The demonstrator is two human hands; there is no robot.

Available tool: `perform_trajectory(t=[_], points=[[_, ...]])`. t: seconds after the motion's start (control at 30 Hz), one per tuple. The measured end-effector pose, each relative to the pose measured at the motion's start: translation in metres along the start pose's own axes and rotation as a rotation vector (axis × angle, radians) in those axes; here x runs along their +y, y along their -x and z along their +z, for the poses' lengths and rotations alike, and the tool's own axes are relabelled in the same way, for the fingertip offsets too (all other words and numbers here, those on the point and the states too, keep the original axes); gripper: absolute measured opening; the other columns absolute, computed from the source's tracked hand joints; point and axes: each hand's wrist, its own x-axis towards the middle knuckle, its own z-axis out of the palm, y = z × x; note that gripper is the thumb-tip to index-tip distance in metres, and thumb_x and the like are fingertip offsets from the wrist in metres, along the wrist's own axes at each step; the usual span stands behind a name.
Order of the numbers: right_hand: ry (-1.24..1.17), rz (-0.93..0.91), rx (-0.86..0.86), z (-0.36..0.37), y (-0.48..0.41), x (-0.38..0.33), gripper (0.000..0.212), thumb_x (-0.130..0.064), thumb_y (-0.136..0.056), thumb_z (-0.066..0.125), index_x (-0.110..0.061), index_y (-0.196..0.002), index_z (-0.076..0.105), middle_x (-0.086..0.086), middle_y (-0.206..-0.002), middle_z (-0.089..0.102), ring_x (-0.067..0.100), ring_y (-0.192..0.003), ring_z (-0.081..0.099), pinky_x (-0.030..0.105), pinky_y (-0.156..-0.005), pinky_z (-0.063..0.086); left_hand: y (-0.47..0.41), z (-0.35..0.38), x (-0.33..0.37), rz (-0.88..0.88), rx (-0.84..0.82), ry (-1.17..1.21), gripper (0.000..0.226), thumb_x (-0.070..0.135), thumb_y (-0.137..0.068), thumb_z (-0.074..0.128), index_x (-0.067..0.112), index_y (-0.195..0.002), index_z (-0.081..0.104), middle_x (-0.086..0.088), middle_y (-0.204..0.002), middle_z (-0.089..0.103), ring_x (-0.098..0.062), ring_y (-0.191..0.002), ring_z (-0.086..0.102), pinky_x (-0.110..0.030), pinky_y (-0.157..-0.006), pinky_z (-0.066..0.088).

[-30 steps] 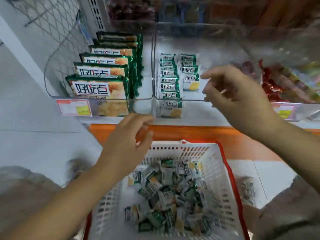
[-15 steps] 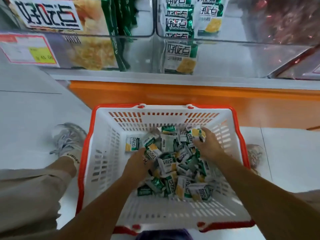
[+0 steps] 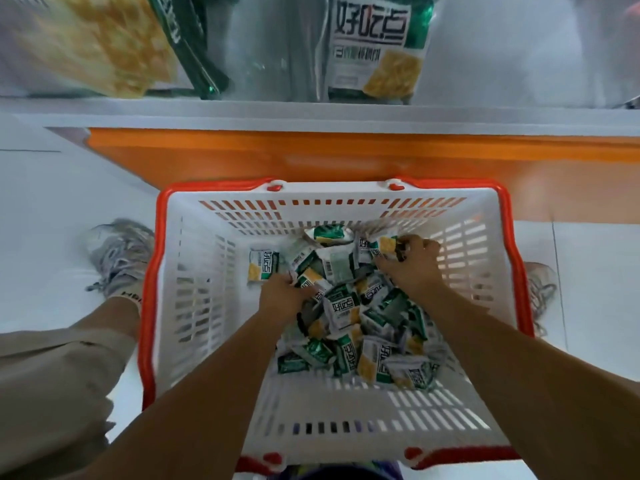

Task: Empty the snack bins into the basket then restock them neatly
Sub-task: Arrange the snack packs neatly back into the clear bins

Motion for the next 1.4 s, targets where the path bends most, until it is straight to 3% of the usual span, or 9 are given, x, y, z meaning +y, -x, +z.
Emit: perform_trajectory(t=[0.13, 0.3, 0.5, 0.67, 0.83, 0.97, 1.07, 1.2, 1.4], points=[[-0.086, -0.068, -0.115, -0.005, 0.005, -0.002, 0.070, -0.049, -0.066, 0.082, -0.028, -0.123, 0.047, 0.014, -0.111, 0.058, 0.029, -0.086, 0.064, 0.040, -0.073, 0.057, 0.008, -0.007, -0.002, -0.058, -0.057, 0.221, 0.027, 0.022, -0.080, 0.081, 0.010, -0.092, 0.060, -0.003, -0.076, 0.058, -0.010, -0.056, 0.050, -0.016, -0.044, 0.040], [-0.214, -0.148, -0.109, -0.007, 0.022, -0.012, 0.045, -0.023, -0.071, 0.085, -0.021, -0.110, 0.063, 0.008, -0.117, 0.053, 0.014, -0.074, 0.060, 0.010, -0.048, 0.044, 0.027, -0.019, -0.002, 0.012, -0.073, 0.419, 0.031, 0.011, -0.080, 0.079, 0.025, -0.101, 0.060, -0.008, -0.103, 0.067, -0.028, -0.089, 0.066, -0.046, -0.087, 0.055], [-0.583, -0.156, -0.274, -0.031, 0.079, -0.033, 0.037, -0.025, -0.078, 0.080, -0.021, -0.109, 0.059, 0.005, -0.102, 0.063, 0.023, -0.077, 0.063, 0.032, -0.059, 0.051, 0.070, -0.030, 0.027, 0.143, -0.172, 0.514, 0.034, 0.016, -0.089, 0.069, 0.048, -0.102, 0.061, -0.007, -0.119, 0.058, -0.033, -0.104, 0.064, -0.053, -0.084, 0.058], [-0.848, -0.247, -0.324, -0.057, 0.130, -0.054, 0.035, -0.018, -0.082, 0.075, -0.011, -0.111, 0.059, 0.021, -0.109, 0.065, 0.036, -0.092, 0.068, 0.053, -0.084, 0.056, 0.118, -0.041, 0.061, 0.284, -0.373, 0.677, 0.040, 0.018, -0.087, 0.071, 0.027, -0.123, 0.056, -0.013, -0.127, 0.059, -0.031, -0.114, 0.061, -0.037, -0.071, 0.057], [-0.952, -0.308, -0.270, -0.093, 0.171, -0.067, 0.040, -0.021, -0.075, 0.074, -0.005, -0.108, 0.058, 0.017, -0.102, 0.068, 0.031, -0.092, 0.070, 0.038, -0.079, 0.059, 0.157, -0.065, 0.080, 0.407, -0.429, 0.660, 0.055, 0.001, -0.082, 0.073, 0.028, -0.124, 0.050, -0.005, -0.112, 0.063, -0.025, -0.097, 0.070, -0.040, -0.074, 0.059], [-0.949, -0.348, -0.242, -0.129, 0.190, -0.077, 0.028, -0.005, -0.085, 0.068, -0.001, -0.109, 0.056, 0.019, -0.104, 0.068, 0.027, -0.083, 0.070, 0.031, -0.075, 0.057, 0.182, -0.091, 0.096, 0.487, -0.408, 0.624, 0.087, 0.003, -0.078, 0.076, 0.028, -0.148, 0.031, -0.001, -0.137, 0.050, -0.025, -0.096, 0.072, -0.048, -0.081, 0.059], [-0.898, -0.423, -0.225, -0.160, 0.206, -0.090, 0.022, 0.001, -0.083, 0.067, -0.009, -0.101, 0.057, 0.009, -0.092, 0.068, 0.019, -0.072, 0.066, 0.031, -0.071, 0.052, 0.205, -0.113, 0.117, 0.586, -0.373, 0.579, 0.081, 0.005, -0.080, 0.076, 0.022, -0.147, 0.035, -0.012, -0.149, 0.042, -0.027, -0.103, 0.069, -0.047, -0.078, 0.060], [-0.894, -0.519, -0.249, -0.202, 0.224, -0.116, 0.040, -0.003, -0.072, 0.074, -0.019, -0.107, 0.062, 0.007, -0.081, 0.072, 0.013, -0.057, 0.061, 0.027, -0.061, 0.051, 0.233, -0.145, 0.150, 0.721, -0.275, 0.490, 0.096, 0.014, -0.081, 0.079, 0.030, -0.154, 0.019, -0.003, -0.163, 0.014, -0.027, -0.126, 0.054, -0.050, -0.093, 0.054], [-0.792, -0.673, -0.179, -0.265, 0.229, -0.156, 0.043, 0.005, -0.076, 0.072, -0.014, -0.114, 0.062, 0.018, -0.101, 0.069, 0.022, -0.080, 0.061, 0.031, -0.073, 0.051, 0.266, -0.190, 0.203, 0.969, -0.107, 0.369, 0.074, 0.024, -0.072, 0.083, 0.037, -0.135, 0.045, 0.003, -0.146, 0.043, -0.024, -0.117, 0.062, -0.042, -0.088, 0.058]])
